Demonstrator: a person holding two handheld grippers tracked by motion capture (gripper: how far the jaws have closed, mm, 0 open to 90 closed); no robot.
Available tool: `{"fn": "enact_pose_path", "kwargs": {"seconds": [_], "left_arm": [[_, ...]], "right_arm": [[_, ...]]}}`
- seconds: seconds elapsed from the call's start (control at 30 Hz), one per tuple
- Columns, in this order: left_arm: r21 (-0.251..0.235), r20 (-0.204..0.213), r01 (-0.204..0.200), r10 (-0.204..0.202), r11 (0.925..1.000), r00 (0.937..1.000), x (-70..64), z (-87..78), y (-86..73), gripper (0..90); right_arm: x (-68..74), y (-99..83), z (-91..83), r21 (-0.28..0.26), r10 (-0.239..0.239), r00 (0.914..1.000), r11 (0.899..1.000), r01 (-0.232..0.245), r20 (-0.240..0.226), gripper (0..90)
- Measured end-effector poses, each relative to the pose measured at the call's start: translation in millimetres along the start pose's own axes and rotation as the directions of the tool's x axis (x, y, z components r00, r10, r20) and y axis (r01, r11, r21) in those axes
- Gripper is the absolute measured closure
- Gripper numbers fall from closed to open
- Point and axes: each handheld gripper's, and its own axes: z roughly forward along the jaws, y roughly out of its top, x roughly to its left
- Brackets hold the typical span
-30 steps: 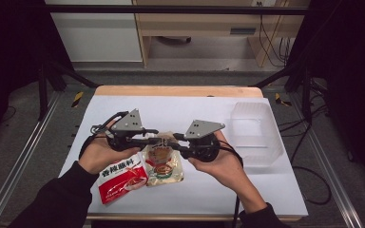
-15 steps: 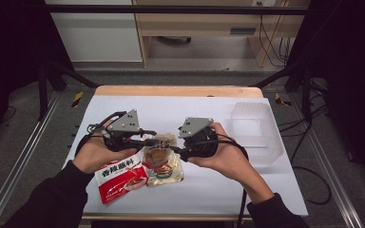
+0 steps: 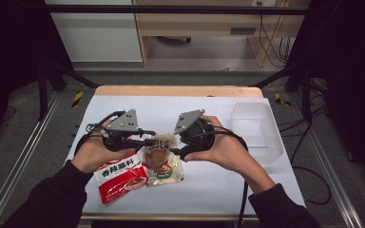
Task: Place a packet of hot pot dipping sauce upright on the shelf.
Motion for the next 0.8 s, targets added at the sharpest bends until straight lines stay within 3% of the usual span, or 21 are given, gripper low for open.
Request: {"fn": "enact_pose_path", "kwargs": {"seconds": [0.27,0.8], "left_arm": [[-0.009,0.009,-0.015,0.015,0.9999,0.9999,1.3,6.9,5.1,73.1],[-0.023,0.027,-0.032,0.033,0.9992,0.9991,1.4,12.5,14.9,73.1]], "right_arm": [[-3.7,2.6,-3.3,0.036,-0.029,0.9996,0.999,0.029,-0.008,22.9],[-14.5,10.1,-7.5,0.067,-0.074,0.996,0.995,0.078,-0.049,30.3]]}}
